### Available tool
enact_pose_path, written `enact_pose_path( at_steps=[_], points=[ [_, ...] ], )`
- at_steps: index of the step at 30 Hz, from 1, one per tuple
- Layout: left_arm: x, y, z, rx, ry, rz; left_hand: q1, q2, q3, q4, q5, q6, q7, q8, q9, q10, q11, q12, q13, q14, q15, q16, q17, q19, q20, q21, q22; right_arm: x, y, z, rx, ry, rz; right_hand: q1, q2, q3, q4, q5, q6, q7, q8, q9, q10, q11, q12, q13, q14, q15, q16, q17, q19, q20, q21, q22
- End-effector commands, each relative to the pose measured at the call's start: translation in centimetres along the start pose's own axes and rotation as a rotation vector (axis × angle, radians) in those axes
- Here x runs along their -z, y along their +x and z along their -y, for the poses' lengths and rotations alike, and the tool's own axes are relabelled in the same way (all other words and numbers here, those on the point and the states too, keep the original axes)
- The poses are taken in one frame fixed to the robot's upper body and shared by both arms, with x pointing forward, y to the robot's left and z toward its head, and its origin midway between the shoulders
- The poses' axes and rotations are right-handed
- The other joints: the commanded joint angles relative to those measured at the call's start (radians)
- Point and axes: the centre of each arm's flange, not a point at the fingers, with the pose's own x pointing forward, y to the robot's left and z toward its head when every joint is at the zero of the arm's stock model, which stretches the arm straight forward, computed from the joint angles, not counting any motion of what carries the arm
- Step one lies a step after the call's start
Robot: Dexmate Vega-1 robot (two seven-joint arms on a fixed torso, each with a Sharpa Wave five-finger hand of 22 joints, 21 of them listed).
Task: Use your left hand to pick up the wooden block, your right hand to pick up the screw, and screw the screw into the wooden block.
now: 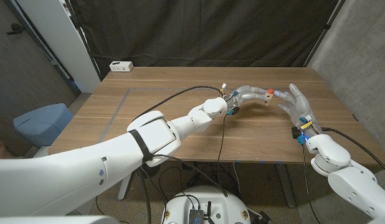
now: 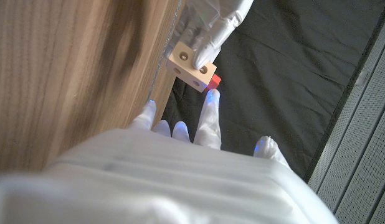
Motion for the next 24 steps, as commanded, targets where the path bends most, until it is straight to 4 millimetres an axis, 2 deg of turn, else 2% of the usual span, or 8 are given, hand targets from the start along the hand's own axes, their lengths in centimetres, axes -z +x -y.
enact_pose_path(
  at_steps=[1, 11, 19, 24],
  points=[
    [0.0, 0.0, -0.1, -0.003, 0.0, -0.005, -0.016, 0.039, 0.045, 0.043, 0.005, 0.081, 0.032, 0.011, 0.004, 0.013, -0.001, 0.017, 0.005, 0.012, -0.096, -0.001, 0.003, 0.008, 0.003, 0.001, 0.003, 0.0, 0.3, 0.1, 0.022, -0.003, -0.001, 0.005, 0.004, -0.002, -0.004, 0.007, -0.036, -0.011, -0.012, 0.002, -0.027, 0.001, -0.006, 0.003, -0.009, 0.003, 0.0, -0.001, 0.003, 0.003, 0.003, 0.003],
    [-0.1, 0.1, -0.2, -0.002, 0.002, -0.005, -0.015, 0.038, 0.045, 0.043, 0.005, 0.081, 0.033, 0.011, 0.004, 0.012, -0.001, 0.017, 0.005, 0.012, -0.097, -0.001, 0.003, 0.007, 0.003, 0.0, 0.003, 0.0, 1.3, -0.1, -0.017, -0.001, -0.009, 0.001, 0.0, -0.007, -0.004, 0.006, -0.138, -0.028, -0.022, 0.003, -0.087, 0.023, -0.013, 0.004, -0.044, 0.013, -0.011, 0.002, -0.02, 0.012, -0.004, 0.003],
    [-0.1, 0.0, -0.2, -0.003, 0.002, -0.003, -0.015, 0.038, 0.045, 0.043, 0.005, 0.08, 0.032, 0.011, 0.004, 0.013, -0.001, 0.017, 0.006, 0.012, -0.096, -0.001, 0.003, 0.008, 0.003, 0.0, 0.003, 0.1, 1.9, -0.4, -0.059, 0.003, -0.02, -0.013, -0.004, -0.016, 0.005, 0.006, -0.224, -0.046, -0.025, 0.002, -0.139, 0.027, -0.014, 0.005, -0.077, 0.02, -0.015, 0.006, -0.05, 0.018, -0.009, 0.003],
    [-0.1, 0.0, -0.2, -0.003, 0.001, -0.002, -0.015, 0.038, 0.044, 0.043, 0.004, 0.081, 0.032, 0.011, 0.004, 0.013, -0.001, 0.018, 0.006, 0.012, -0.098, -0.001, 0.003, 0.007, 0.003, 0.0, 0.003, 0.1, 2.2, -0.6, -0.076, 0.004, -0.022, -0.016, -0.005, -0.018, 0.007, 0.006, -0.246, -0.048, -0.025, 0.001, -0.153, 0.026, -0.014, 0.005, -0.084, 0.02, -0.014, 0.007, -0.057, 0.019, -0.008, 0.004]
  ],
)
